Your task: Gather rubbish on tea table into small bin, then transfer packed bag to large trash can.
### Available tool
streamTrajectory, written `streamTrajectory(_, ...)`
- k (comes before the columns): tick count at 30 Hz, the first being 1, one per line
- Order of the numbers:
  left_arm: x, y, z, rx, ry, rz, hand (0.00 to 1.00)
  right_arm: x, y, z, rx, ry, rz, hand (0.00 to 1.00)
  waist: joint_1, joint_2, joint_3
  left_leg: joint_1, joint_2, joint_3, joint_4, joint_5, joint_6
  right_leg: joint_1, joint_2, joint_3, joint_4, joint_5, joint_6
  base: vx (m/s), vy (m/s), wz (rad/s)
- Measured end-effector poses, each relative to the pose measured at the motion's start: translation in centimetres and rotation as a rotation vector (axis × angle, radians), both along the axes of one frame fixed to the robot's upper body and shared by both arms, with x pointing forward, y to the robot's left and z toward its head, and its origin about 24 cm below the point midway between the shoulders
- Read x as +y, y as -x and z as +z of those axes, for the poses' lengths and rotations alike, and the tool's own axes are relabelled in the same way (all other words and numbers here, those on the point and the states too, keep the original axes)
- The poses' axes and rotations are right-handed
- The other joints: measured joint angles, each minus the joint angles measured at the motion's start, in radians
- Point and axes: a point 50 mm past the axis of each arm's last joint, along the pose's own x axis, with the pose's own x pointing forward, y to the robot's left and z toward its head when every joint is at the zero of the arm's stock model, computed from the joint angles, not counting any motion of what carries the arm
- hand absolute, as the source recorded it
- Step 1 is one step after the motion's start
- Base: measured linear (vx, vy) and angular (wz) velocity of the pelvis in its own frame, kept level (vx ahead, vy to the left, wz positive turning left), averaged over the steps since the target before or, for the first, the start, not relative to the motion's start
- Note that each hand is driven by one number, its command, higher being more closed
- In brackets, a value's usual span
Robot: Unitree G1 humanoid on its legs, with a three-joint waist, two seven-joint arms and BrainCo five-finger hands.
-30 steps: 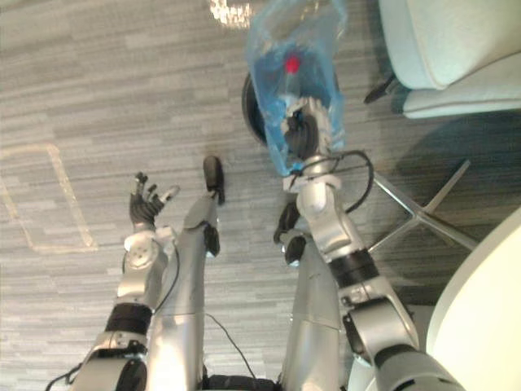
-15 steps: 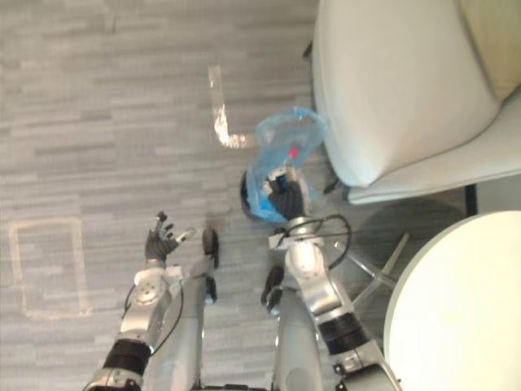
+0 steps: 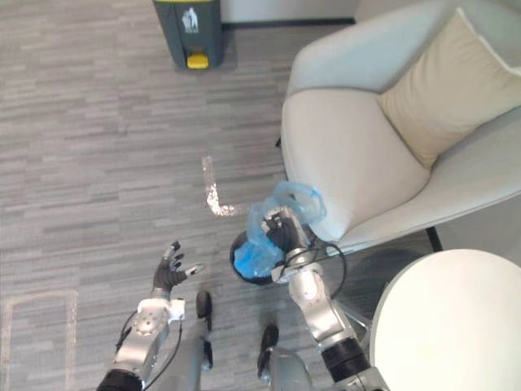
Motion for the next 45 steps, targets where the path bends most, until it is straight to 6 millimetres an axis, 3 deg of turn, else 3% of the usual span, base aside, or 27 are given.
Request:
streamTrajectory(4,-0.2,-0.2,1.6,-0.086,-0.032,-0.046,0.00,0.1,0.4,1.2,-0.043,0.009,0.084,1.00,-0.010,0.001,-0.024,0.026,0.000,0.006,-0.001,-0.002,-0.002,0.027,0.002,0.020,-0.034,0.017,0.002,-0.05,0.017,-0.14)
streamTrajectory(14,-1.8,0.1,2.3,-0.127,-0.040,-0.162,0.00,0.9,0.9,2.0,-0.056,0.020,0.203,1.00,-0.020,0.008,-0.078,0.048,0.013,0.007,-0.008,-0.019,-0.022,0.055,0.018,0.066,-0.102,0.057,0.007,-0.07,0.019,-0.13)
streamTrajectory(26,-7.8,-0.6,4.3,-0.220,-0.003,-0.392,0.00,4.6,0.7,4.8,-0.154,-0.004,0.370,1.00,-0.031,0.011,-0.127,0.058,0.013,0.012,-0.004,-0.007,-0.011,0.073,0.023,0.087,-0.135,0.091,0.006,0.01,0.002,-0.04)
streamTrajectory(31,-8.5,-0.8,4.7,-0.244,-0.032,-0.425,0.00,5.3,0.8,5.2,-0.157,-0.046,0.388,1.00,-0.031,0.011,-0.136,0.059,0.022,0.012,-0.008,-0.004,-0.016,0.073,0.032,0.090,-0.134,0.095,0.001,-0.03,-0.006,-0.03)
streamTrajectory(45,-9.3,-1.2,3.2,-0.204,-0.133,-0.432,0.00,8.5,1.6,5.6,-0.121,-0.151,0.510,1.00,-0.032,0.006,-0.162,0.064,0.028,0.013,-0.008,0.000,-0.020,0.081,0.039,0.097,-0.151,0.110,-0.001,0.00,-0.001,-0.01)
